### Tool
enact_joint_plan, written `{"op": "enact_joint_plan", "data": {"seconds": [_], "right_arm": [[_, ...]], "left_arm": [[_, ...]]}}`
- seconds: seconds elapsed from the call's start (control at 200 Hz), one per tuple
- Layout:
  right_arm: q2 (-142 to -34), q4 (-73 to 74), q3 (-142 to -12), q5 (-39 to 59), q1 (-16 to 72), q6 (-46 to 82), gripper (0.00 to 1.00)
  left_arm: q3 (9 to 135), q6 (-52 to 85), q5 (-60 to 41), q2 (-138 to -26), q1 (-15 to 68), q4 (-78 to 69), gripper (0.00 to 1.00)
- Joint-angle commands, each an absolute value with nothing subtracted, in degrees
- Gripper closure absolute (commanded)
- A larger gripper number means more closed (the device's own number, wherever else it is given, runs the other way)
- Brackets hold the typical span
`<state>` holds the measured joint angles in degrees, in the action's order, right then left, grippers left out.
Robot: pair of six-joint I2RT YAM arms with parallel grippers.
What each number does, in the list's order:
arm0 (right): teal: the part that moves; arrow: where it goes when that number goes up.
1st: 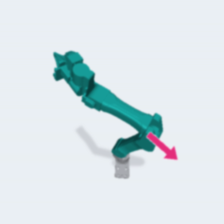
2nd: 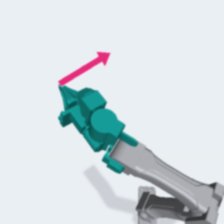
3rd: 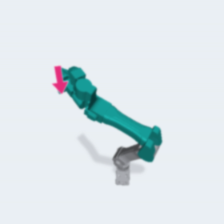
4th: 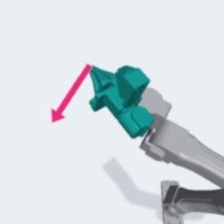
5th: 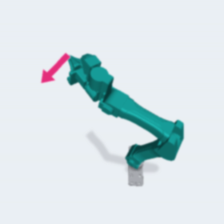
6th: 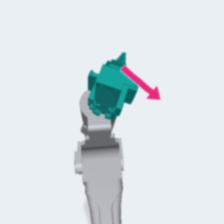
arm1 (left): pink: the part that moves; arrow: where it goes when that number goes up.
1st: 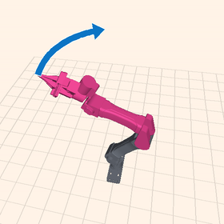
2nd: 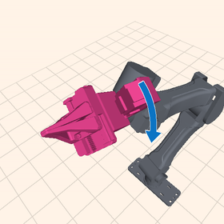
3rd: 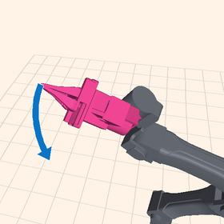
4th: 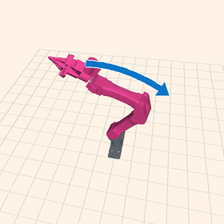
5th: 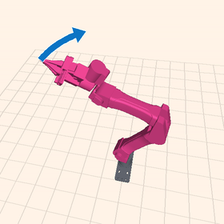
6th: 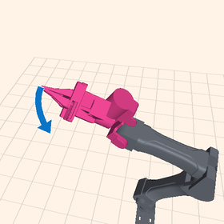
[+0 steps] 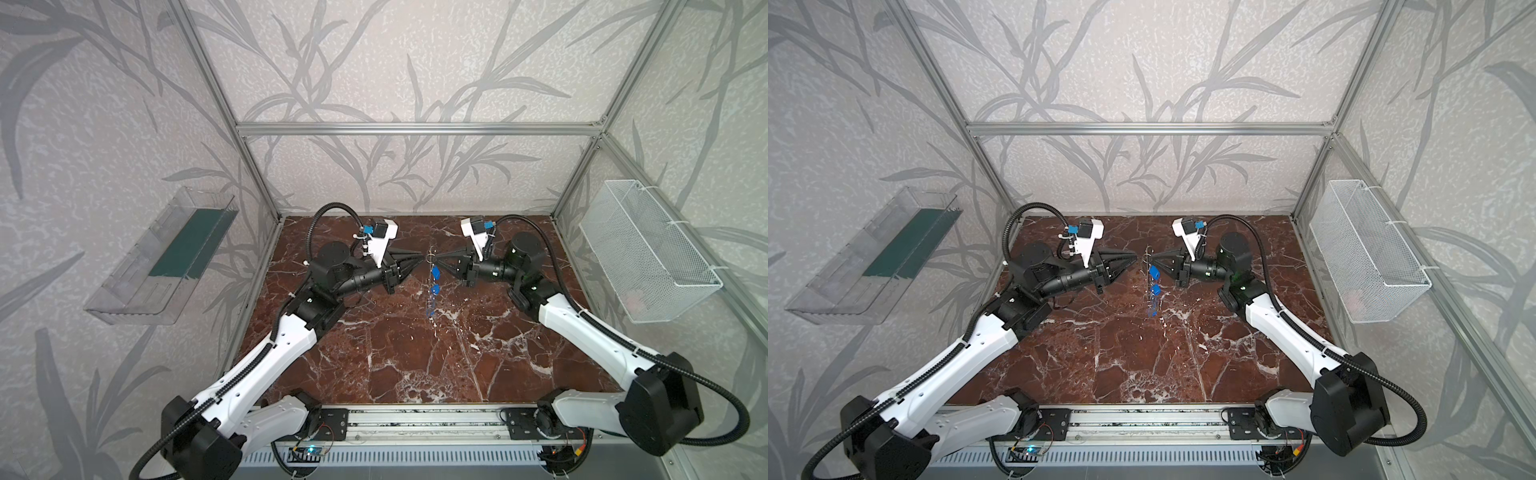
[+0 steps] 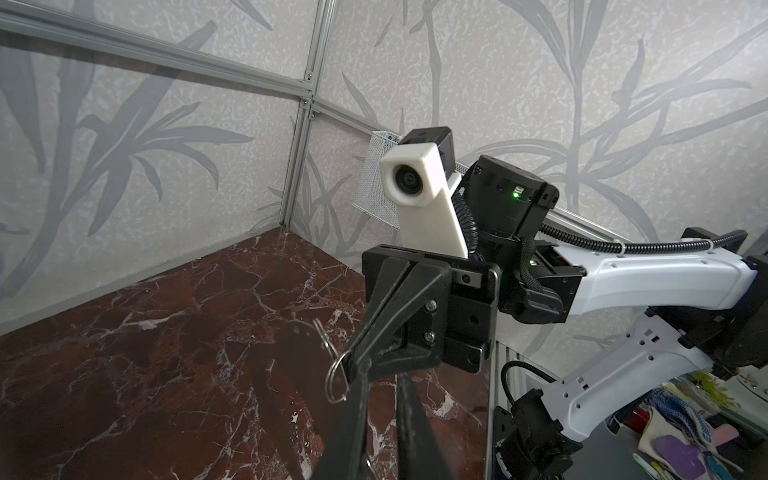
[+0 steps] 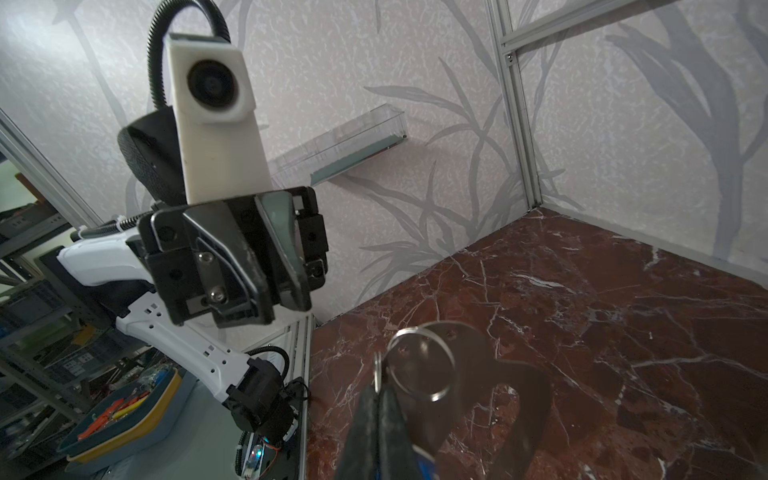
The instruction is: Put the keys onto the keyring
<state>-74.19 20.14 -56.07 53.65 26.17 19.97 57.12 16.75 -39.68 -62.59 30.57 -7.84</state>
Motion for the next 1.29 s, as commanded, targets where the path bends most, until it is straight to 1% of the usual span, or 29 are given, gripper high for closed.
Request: {"op": "enact_joint_plan", "data": {"seconds": [0.0,0.13,0.35,0.845,1.155,1.29], "right_arm": [[-72.2,4.9,-61.4,55.9,26.8,8.3,1.00],[-72.8,-6.2,-65.9,55.4,28.9,0.4,1.00],[-74.0,-13.0,-69.7,57.9,29.0,-3.8,1.00],[-75.6,-13.1,-69.9,57.3,29.8,-4.3,1.00],[-75.5,-12.8,-69.7,57.1,31.0,-4.3,1.00],[-75.6,-12.9,-69.6,56.9,31.3,-4.3,1.00]], "left_arm": [[59.6,9.7,-42.8,-62.8,29.9,4.3,0.83],[60.7,6.9,-43.6,-64.0,29.5,9.0,0.83],[60.9,5.7,-44.2,-63.7,28.5,10.7,0.82],[62.2,7.2,-50.1,-65.3,27.8,8.9,0.82],[62.4,7.6,-51.2,-66.6,27.8,8.3,0.82],[62.4,7.8,-52.3,-67.0,27.8,8.2,0.84]]}}
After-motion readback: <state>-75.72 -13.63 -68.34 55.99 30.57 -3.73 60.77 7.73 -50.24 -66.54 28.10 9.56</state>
